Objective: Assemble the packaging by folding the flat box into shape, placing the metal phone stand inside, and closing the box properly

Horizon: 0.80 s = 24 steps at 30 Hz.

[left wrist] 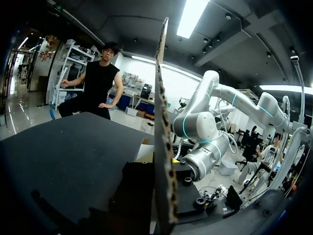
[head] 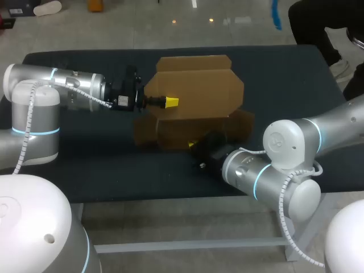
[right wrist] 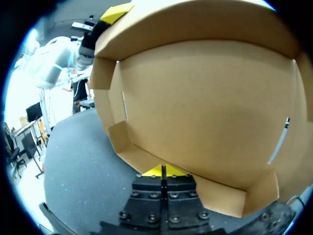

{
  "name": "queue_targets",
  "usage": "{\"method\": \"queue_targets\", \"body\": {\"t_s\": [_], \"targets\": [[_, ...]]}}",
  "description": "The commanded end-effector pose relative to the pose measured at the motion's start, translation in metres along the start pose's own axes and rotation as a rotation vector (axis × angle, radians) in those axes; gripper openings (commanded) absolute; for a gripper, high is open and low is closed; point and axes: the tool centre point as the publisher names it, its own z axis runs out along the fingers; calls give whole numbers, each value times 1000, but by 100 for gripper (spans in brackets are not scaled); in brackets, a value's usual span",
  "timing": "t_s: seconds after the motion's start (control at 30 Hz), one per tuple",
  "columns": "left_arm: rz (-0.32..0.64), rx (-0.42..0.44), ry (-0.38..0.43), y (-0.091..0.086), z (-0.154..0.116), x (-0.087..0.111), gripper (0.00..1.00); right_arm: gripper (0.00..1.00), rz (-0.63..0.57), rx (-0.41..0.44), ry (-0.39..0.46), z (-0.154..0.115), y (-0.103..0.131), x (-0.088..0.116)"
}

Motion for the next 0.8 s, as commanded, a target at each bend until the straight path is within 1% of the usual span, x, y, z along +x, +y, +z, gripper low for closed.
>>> {"method": "queue_targets", "body": {"t_s": [0.03,0.3,0.8], "targets": [[2,9,1,4,-1,1,0,0,-1,-4,-8,1,-2,2],[-2,17,-2,7,-2,0,0,0,-1,-4,-8,1,-2,2],[-1,18,-9,6,-2,-2,0,0,-1,-4,-8,1,-2,2]]}}
